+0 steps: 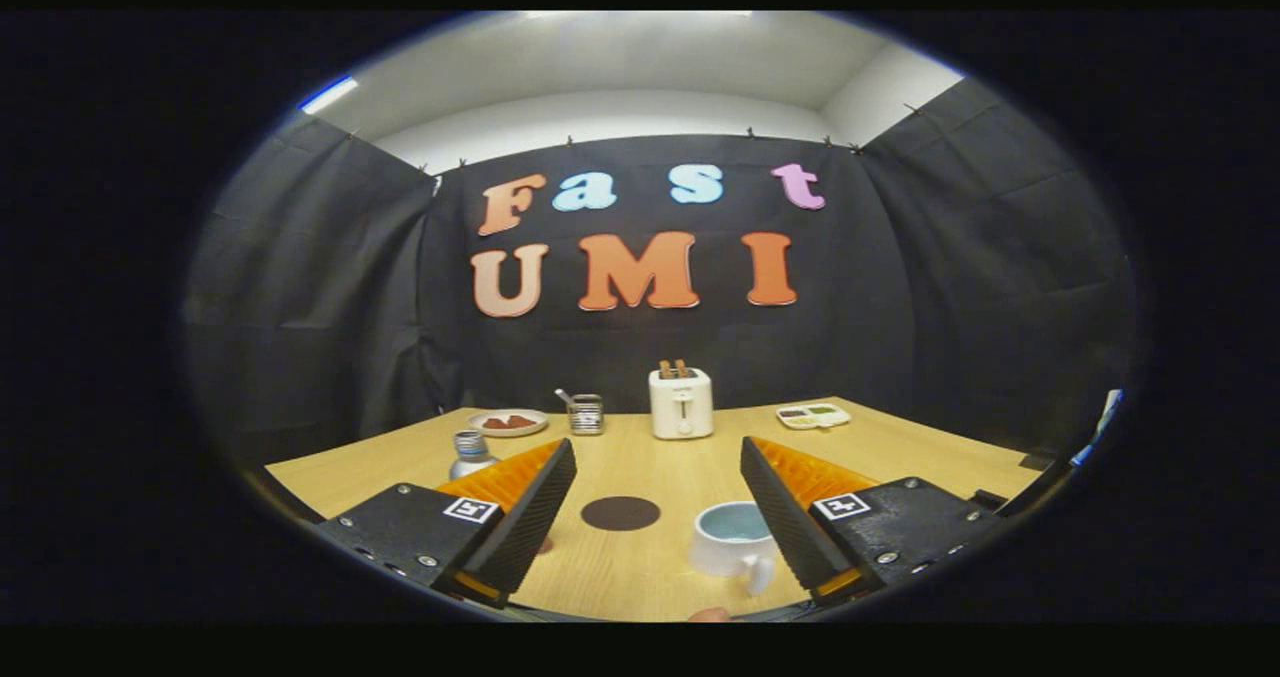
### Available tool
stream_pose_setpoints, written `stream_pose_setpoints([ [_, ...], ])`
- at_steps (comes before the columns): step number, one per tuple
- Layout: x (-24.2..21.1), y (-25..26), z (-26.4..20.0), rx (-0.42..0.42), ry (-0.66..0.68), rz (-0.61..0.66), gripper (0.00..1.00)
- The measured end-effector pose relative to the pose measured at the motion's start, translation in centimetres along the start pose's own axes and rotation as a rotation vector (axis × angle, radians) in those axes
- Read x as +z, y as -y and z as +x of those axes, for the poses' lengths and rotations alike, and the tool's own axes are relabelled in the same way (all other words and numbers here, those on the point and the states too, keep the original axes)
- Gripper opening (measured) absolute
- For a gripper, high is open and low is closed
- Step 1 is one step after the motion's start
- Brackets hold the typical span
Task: Take the bottle from table, then pour the juice into the cup, finally place the bottle on the coaster
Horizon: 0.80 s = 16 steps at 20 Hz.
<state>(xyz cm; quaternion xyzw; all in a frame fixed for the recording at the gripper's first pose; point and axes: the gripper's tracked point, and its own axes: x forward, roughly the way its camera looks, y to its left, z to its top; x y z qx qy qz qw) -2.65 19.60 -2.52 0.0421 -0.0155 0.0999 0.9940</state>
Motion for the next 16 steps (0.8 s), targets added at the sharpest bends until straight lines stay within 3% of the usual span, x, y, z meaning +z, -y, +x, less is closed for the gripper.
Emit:
stream_pose_setpoints([
  [5,-1.7,-4.5,0.3,0.073,-0.014,-0.043,0.99],
  [8,-3.8,-6.0,0.8,0.041,-0.080,-0.032,0.98],
  [13,-5.2,-7.7,1.9,-0.046,-0.041,-0.103,0.98],
  [16,-7.3,-10.0,2.8,0.003,-0.069,-0.057,0.99],
])
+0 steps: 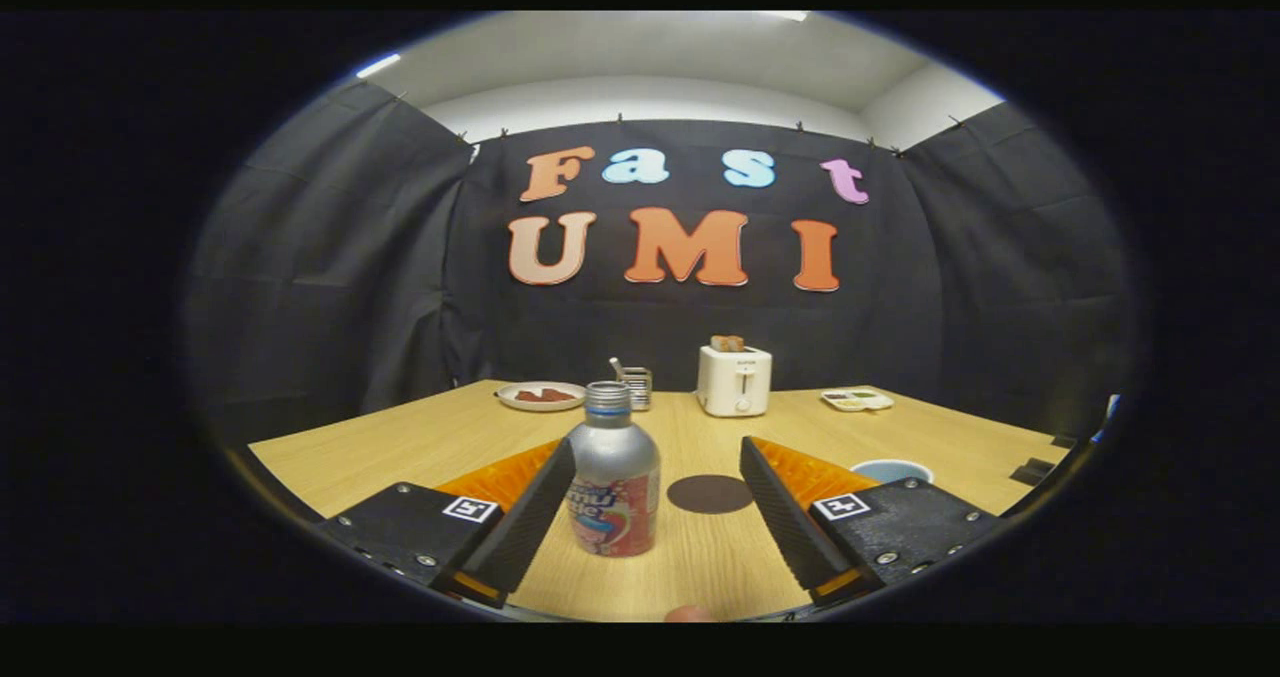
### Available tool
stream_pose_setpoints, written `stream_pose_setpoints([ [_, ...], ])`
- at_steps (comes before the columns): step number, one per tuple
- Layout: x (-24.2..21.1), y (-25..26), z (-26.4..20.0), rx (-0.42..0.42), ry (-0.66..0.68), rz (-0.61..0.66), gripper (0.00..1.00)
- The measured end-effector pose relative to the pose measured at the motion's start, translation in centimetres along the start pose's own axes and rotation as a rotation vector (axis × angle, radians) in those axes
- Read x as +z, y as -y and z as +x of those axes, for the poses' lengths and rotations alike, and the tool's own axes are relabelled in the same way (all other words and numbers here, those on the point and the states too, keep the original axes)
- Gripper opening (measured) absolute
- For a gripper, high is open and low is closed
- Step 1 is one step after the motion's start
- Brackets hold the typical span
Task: Take the bottle from table, then pour the juice into the cup, finally place the bottle on the coaster
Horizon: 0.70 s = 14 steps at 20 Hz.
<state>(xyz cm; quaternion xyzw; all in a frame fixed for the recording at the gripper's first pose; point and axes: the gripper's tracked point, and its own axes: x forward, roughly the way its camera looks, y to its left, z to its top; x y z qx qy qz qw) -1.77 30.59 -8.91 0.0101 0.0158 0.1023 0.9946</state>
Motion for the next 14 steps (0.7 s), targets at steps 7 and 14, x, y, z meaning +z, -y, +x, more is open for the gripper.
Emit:
stream_pose_setpoints([
  [7,-2.1,-0.5,3.1,-0.023,-0.032,0.019,0.99],
  [14,-4.0,-1.5,5.4,-0.036,-0.085,-0.013,0.99],
])
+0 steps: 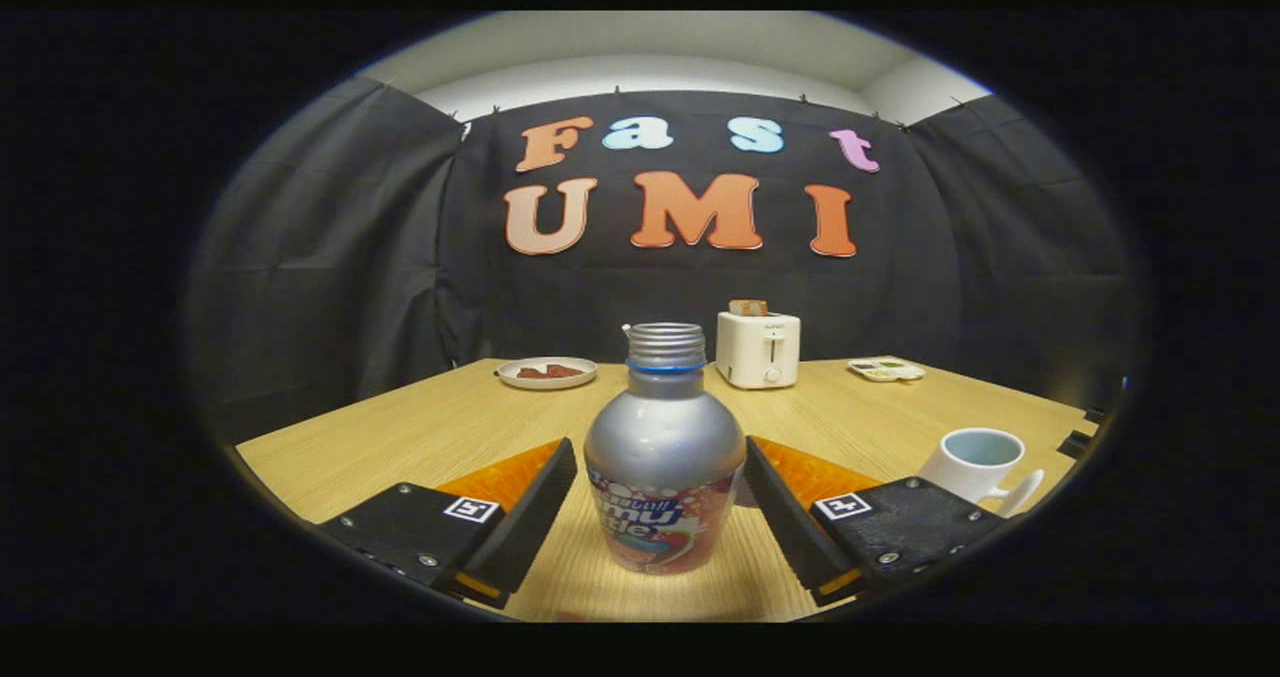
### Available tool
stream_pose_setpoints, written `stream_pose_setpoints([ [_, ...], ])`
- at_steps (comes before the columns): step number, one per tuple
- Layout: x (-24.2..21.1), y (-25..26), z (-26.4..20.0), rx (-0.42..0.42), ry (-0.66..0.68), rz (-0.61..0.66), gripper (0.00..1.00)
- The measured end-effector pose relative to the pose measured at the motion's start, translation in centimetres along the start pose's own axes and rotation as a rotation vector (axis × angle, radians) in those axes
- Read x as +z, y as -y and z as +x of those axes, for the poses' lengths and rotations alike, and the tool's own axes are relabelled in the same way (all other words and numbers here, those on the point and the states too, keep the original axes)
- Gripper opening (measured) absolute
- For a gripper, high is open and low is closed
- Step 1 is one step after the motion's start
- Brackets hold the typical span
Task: Take the bottle from table, then pour the juice into the cup, finally place the bottle on the coaster
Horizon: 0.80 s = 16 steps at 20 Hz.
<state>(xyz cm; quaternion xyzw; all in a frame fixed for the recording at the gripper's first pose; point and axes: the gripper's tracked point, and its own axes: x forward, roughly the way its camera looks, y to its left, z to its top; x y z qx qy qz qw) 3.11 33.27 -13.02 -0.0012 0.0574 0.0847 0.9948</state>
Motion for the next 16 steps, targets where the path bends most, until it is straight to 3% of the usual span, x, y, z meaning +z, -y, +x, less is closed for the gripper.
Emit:
stream_pose_setpoints([
  [3,-1.2,1.0,0.8,-0.049,-0.040,0.013,0.99],
  [9,-1.7,0.6,0.8,-0.042,-0.041,0.050,0.98],
  [10,-1.5,0.5,0.7,-0.042,-0.034,0.066,0.93],
  [11,-1.6,0.7,0.7,-0.050,-0.040,0.092,0.80],
  [16,0.1,0.7,0.5,-0.072,-0.042,0.205,0.79],
])
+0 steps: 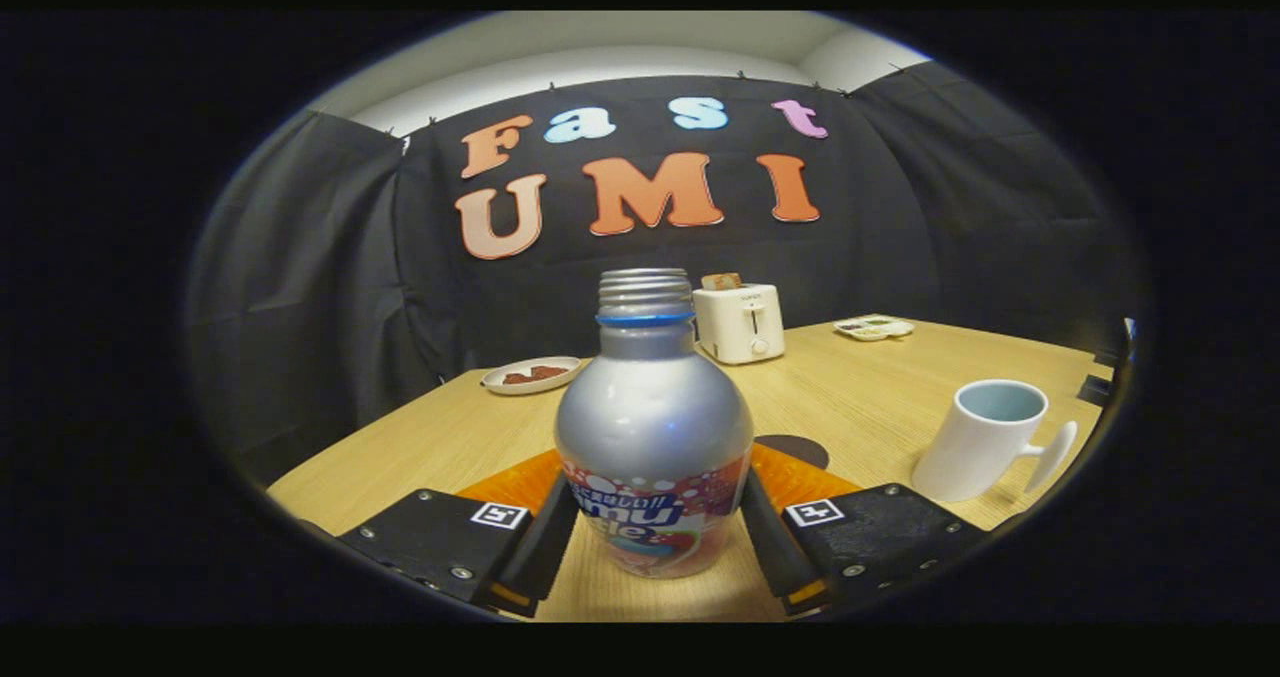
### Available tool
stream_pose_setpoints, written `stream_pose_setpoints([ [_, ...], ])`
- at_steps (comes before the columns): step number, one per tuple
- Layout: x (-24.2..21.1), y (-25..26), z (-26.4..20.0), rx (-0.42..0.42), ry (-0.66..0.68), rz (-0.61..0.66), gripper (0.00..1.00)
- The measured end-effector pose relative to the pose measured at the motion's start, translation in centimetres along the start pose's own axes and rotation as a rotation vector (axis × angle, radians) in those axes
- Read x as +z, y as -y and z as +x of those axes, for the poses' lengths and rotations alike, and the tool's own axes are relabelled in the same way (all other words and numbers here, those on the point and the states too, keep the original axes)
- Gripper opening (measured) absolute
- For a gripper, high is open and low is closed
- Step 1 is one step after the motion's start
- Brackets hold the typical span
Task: Take the bottle from table, then pour the juice into the cup, finally place the bottle on the coaster
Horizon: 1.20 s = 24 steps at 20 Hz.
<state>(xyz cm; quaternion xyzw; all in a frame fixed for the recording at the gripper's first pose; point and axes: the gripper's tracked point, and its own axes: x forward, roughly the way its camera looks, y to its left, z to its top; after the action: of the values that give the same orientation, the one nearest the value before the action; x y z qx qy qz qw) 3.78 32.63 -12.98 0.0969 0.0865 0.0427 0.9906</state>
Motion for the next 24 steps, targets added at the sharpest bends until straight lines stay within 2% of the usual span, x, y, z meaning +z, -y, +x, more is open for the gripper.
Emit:
stream_pose_setpoints([
  [13,6.4,5.0,-0.4,-0.088,0.096,0.559,0.79],
  [17,6.8,6.2,-0.1,-0.112,0.104,0.724,0.78],
  [24,8.3,6.5,0.9,-0.079,0.122,0.998,0.78],
])
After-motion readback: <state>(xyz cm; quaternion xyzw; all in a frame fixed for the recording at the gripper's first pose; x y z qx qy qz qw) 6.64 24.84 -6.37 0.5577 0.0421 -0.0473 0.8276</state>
